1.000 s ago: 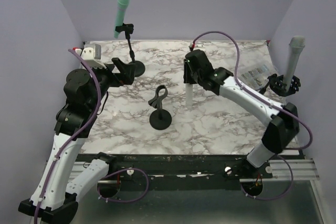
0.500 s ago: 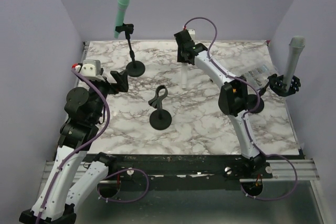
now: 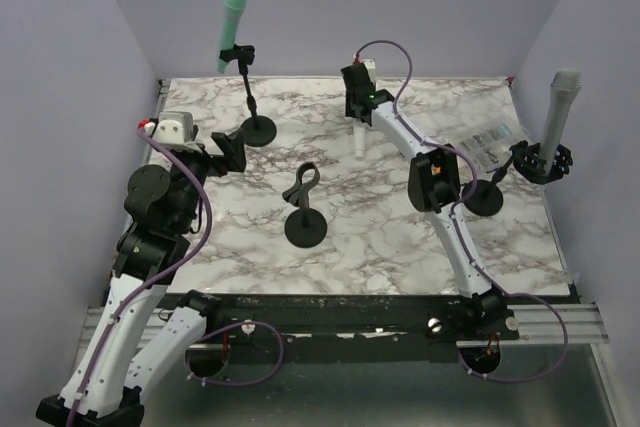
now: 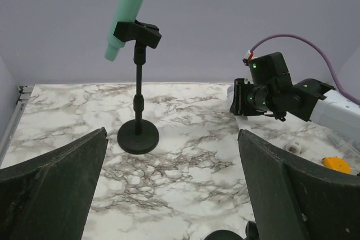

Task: Remove the microphone from the stand

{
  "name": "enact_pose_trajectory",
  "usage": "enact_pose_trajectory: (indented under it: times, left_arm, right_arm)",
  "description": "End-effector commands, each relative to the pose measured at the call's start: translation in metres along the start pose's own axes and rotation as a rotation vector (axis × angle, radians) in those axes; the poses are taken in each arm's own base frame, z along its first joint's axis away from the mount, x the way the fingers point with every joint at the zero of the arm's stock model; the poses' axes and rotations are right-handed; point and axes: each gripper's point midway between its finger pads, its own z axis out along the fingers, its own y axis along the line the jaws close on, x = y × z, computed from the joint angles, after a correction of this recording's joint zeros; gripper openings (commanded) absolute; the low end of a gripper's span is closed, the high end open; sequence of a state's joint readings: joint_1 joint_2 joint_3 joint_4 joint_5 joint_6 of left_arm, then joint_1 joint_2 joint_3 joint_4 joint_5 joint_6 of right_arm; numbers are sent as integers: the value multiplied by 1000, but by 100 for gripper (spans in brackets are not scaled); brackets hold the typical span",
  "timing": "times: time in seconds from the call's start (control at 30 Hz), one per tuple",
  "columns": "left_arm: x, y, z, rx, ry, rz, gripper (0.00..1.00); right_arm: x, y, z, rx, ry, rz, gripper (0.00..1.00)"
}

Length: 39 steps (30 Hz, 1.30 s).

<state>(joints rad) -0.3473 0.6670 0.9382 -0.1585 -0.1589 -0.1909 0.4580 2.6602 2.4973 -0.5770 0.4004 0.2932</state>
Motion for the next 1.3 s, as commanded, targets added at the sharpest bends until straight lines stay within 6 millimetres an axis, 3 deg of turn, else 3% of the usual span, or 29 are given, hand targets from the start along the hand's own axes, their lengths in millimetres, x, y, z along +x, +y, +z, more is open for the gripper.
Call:
enact_pose_trajectory:
  times: [0.0,0.17,0.53,0.73,0.87,1.0,1.1,1.17,1.27]
  left_arm:
    - [5,0,5,2,10,10,95]
    - [9,0,7,0,21,10,94]
    - [15,1,10,-5,38,16,92]
    - [19,4,13,-19,43,29,92]
    - [23,6,15,-29,53,35,91]
    - [24,9,15,-44,56,44,91]
    - [24,11,15,-56,52,47,94]
    - [24,11,15,-60,52,43,96]
    - [24,11,15,-60,45,20,98]
  right_arm:
    - [-19,4,16,9,-104,-2,1]
    - [-21,6,28,11,-148,-28,3]
    - [-11,11,39,-15,-142,-43,43]
    - [-35,17,24,-56,-177,-32,78]
    - [-66,14,-12,-73,-191,-16,85]
    - [-93,7,-82,-128,-158,44,87]
    - [-82,6,-131,-179,-106,61,87]
    - [-54,6,-157,-215,-54,49,89]
    - [-30,12,-203,-299,-29,77,93]
